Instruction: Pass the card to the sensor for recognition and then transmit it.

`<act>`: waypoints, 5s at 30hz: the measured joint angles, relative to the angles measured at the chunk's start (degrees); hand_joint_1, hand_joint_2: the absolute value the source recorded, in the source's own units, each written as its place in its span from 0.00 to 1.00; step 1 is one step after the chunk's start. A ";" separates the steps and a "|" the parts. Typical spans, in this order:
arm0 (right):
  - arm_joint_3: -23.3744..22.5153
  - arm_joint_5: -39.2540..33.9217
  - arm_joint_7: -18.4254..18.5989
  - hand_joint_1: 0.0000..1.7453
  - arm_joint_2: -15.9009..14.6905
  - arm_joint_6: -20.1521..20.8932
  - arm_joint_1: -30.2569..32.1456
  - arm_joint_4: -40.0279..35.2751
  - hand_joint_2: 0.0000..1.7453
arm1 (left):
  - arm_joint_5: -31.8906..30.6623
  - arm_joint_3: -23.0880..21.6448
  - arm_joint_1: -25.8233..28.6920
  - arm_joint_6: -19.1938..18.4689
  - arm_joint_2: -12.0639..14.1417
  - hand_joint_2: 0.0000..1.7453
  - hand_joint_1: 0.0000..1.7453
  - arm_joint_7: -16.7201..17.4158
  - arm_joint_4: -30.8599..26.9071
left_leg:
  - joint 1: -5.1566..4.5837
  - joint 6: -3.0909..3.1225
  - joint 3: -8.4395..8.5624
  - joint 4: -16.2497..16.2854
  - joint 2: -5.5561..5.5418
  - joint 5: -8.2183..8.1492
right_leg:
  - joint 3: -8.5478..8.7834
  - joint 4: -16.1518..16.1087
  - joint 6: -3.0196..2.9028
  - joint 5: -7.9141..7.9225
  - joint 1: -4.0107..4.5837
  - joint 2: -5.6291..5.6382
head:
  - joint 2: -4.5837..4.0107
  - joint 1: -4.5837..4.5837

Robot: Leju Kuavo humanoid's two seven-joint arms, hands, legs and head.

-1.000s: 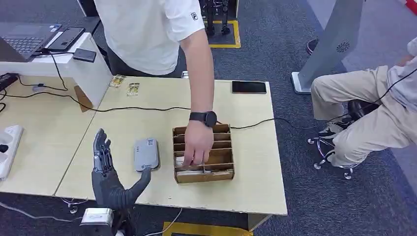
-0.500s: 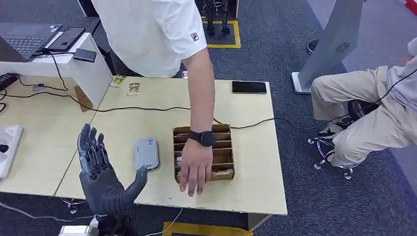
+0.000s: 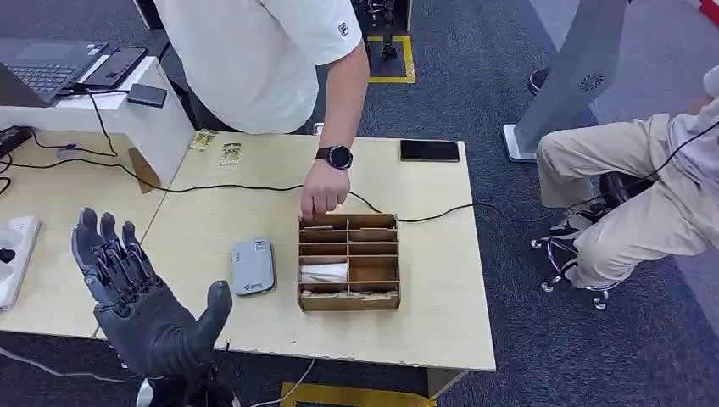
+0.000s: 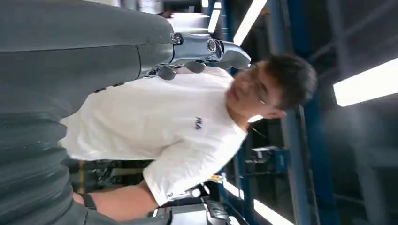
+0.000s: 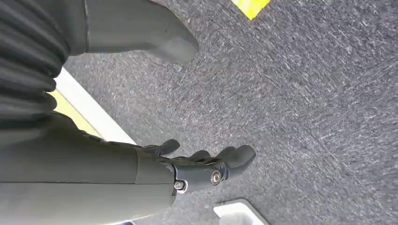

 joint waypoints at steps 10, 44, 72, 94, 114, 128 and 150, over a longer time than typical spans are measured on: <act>0.31 3.30 1.60 0.00 0.00 5.40 0.05 -2.08 1.00 | -24.02 -0.26 -2.42 0.52 -2.67 1.00 0.00 0.02 4.07 | -0.02 0.00 0.02 0.01 0.01 0.00 | 0.01 0.00 0.00 0.01 -0.01 0.00 | 0.00 0.00; 1.27 5.18 3.04 0.00 0.02 8.87 0.03 -4.46 1.00 | -50.13 14.34 -7.09 0.81 -8.85 1.00 0.00 29.20 32.24 | -0.01 0.00 0.02 0.01 0.01 0.00 | 0.01 0.00 0.00 0.01 0.00 0.01 | 0.00 0.00; 1.64 3.69 1.01 0.00 0.13 6.01 0.01 -4.15 1.00 | -14.18 13.40 -6.13 -0.02 -6.76 1.00 0.00 13.53 31.50 | 0.00 0.00 0.00 0.00 0.00 0.00 | 0.00 0.01 0.00 0.01 0.01 0.00 | 0.00 0.00; 1.92 5.00 0.09 0.00 0.13 10.97 0.08 -4.78 1.00 | -25.41 1.53 -2.50 -2.52 2.18 1.00 0.00 7.56 27.76 | -0.01 0.00 0.01 0.00 0.01 0.00 | -0.02 0.00 0.00 0.01 0.00 0.01 | 0.00 0.00; 2.30 8.17 -0.04 0.00 0.13 12.96 0.08 -6.19 1.00 | -58.52 -8.35 -12.02 -0.37 13.94 1.00 0.00 30.85 36.28 | 0.00 -0.02 -0.01 0.00 0.01 0.02 | -0.03 0.01 -0.01 0.01 0.00 0.01 | -0.02 0.02; 2.25 8.28 0.22 0.00 0.15 13.99 0.06 -6.71 1.00 | -63.05 -9.42 -14.67 -6.38 15.43 1.00 0.00 39.28 40.04 | 0.00 -0.03 -0.01 0.00 0.01 0.02 | -0.03 0.02 -0.01 0.01 0.01 0.01 | 0.00 0.00; 1.73 8.28 1.01 0.00 0.20 13.72 0.03 -7.06 1.00 | -62.59 -9.42 -17.51 -15.85 16.33 1.00 0.00 45.11 40.87 | 0.00 -0.03 -0.01 0.00 0.01 0.02 | -0.02 0.02 -0.01 0.01 0.01 0.01 | 0.00 0.00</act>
